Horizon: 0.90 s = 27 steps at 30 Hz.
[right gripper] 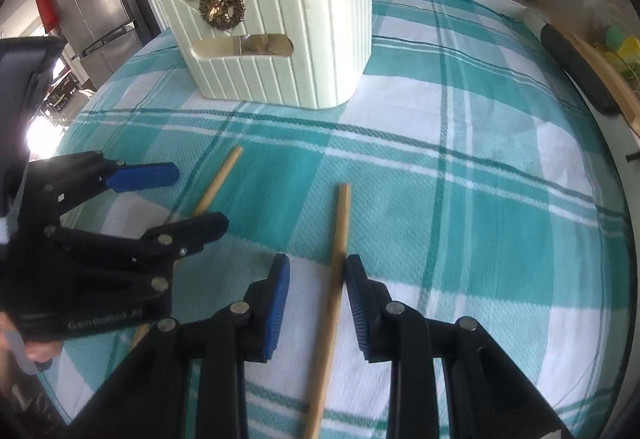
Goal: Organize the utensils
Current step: 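Close the right tool on a wooden chopstick while the left tool grasps the other, then lift both held chopsticks and carry them over the cream caddy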
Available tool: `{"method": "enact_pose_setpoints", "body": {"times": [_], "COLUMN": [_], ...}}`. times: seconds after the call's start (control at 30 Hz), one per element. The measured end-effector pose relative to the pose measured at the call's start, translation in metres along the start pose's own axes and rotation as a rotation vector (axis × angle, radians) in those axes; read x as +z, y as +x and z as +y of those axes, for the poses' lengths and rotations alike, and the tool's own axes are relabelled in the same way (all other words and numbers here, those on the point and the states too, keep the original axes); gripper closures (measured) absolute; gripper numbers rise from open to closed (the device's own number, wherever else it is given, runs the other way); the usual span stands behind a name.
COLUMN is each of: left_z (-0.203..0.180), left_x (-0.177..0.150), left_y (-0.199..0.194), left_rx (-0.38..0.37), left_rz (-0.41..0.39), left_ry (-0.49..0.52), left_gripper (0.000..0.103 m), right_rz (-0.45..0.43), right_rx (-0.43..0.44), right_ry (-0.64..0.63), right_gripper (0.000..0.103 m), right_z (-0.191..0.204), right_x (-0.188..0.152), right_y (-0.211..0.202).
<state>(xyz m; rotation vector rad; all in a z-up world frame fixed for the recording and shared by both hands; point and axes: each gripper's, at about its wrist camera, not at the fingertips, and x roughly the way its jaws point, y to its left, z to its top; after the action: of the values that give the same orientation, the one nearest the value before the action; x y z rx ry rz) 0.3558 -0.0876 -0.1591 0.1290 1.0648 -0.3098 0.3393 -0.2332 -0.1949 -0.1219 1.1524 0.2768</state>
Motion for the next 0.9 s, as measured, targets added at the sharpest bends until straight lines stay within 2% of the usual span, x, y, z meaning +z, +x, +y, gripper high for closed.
{"method": "enact_pose_setpoints", "body": {"times": [0.07, 0.17, 0.2, 0.33, 0.43, 0.6, 0.73, 0.9], "left_z": [0.001, 0.002, 0.004, 0.008, 0.013, 0.019, 0.027, 0.029], "left_x": [0.005, 0.011, 0.011, 0.009, 0.006, 0.009, 0.007, 0.001], "left_y": [0.002, 0.004, 0.004, 0.001, -0.02, -0.079, -0.135, -0.181], "left_rx": [-0.003, 0.001, -0.007, -0.039, -0.05, -0.056, -0.063, -0.076], "left_rz": [0.002, -0.003, -0.005, -0.032, -0.09, -0.228, -0.347, -0.464], "left_ry": [-0.003, -0.006, -0.01, -0.043, -0.063, -0.077, -0.08, -0.091], "left_gripper": [0.057, 0.084, 0.094, 0.098, 0.099, 0.099, 0.099, 0.098], "right_rz": [0.011, 0.021, 0.021, 0.007, -0.031, -0.17, -0.3, -0.442], "right_rx": [0.0, -0.03, -0.028, 0.005, 0.042, 0.099, 0.125, 0.127], "right_ry": [-0.015, -0.032, -0.029, 0.01, 0.064, 0.115, 0.1, 0.061], "right_gripper": [0.077, 0.093, 0.094, 0.096, 0.096, 0.096, 0.096, 0.096], "right_z": [0.001, 0.002, 0.002, -0.005, -0.014, -0.015, -0.006, 0.009], "right_x": [0.011, 0.021, 0.024, 0.025, 0.023, 0.022, 0.024, 0.018], "right_y": [0.006, 0.012, 0.013, 0.012, 0.002, -0.057, -0.119, -0.183]}}
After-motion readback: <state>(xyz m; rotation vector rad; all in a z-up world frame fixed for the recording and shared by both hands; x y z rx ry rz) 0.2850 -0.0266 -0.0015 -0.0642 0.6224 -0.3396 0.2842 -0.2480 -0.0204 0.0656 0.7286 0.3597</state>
